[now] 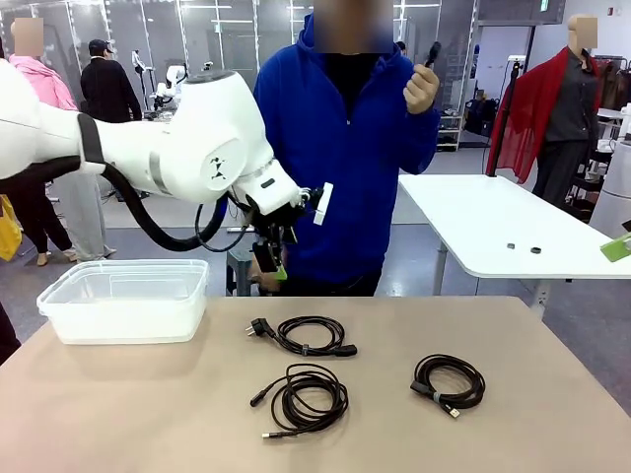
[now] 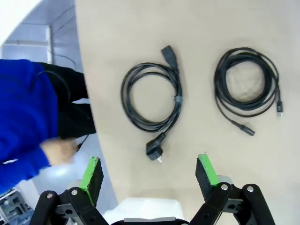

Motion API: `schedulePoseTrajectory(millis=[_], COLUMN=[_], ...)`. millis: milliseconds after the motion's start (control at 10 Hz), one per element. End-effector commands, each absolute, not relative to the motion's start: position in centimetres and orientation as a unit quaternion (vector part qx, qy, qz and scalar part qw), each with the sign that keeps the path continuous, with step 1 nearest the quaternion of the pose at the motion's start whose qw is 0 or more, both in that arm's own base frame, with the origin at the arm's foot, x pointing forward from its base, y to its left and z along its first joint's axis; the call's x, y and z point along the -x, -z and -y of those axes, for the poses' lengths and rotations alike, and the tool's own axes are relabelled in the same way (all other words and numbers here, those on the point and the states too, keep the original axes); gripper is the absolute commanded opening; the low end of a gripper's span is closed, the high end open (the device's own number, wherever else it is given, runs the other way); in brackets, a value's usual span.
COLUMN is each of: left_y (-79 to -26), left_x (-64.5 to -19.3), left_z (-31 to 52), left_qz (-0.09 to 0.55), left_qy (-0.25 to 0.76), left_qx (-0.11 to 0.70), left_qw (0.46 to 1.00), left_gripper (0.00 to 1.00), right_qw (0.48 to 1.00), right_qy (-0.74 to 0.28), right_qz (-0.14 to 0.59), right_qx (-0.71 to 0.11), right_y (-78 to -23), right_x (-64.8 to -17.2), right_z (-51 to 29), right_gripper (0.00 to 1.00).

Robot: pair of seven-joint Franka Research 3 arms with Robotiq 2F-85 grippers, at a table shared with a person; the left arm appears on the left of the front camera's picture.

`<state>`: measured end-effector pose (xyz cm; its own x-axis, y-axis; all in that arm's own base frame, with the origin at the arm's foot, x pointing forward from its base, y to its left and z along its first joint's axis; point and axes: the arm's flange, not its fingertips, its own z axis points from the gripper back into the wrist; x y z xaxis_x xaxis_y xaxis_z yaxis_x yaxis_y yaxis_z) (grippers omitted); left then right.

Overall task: Organize and store the cables.
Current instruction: Place the Power Cable into the Organizing box.

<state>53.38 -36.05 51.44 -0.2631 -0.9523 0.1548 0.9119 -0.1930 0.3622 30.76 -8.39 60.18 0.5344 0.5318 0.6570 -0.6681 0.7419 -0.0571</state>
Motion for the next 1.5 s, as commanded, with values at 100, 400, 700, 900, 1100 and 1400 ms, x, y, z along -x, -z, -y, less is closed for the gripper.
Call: schedulePoseTrajectory(millis=[100,400,700,900,1100,1400], left_y=[-48.8,-43.9,-39.8,-37.9,-36.3,-34.7], left_x=[-56.4,-57.5,-58.1,-59.2,-59.1,-59.7], left_z=[39.5,42.0,42.5,42.7,43.1,43.1], left_qz=[0.118,0.071,0.042,0.044,0.022,0.022], left_qy=[0.749,0.724,0.736,0.737,0.741,0.741], left_qx=[-0.018,-0.019,-0.016,-0.019,0.002,-0.018], left_qw=[0.652,0.686,0.675,0.675,0.671,0.671], left_gripper=[1.0,1.0,1.0,1.0,1.0,1.0], right_qw=[0.869,0.869,0.869,0.869,0.869,0.869], right_qy=[-0.347,-0.347,-0.347,-0.347,-0.347,-0.347], right_qz=[0.338,0.338,0.338,0.338,0.338,0.338], right_qx=[-0.102,-0.102,-0.102,-0.102,-0.102,-0.102], right_y=[-60.1,-60.1,-60.1,-60.1,-60.1,-60.1], right_x=[-30.7,-30.7,-30.7,-30.7,-30.7,-30.7], right_z=[8.5,8.5,8.5,8.5,8.5,8.5], right_gripper=[1.0,1.0,1.0,1.0,1.0,1.0])
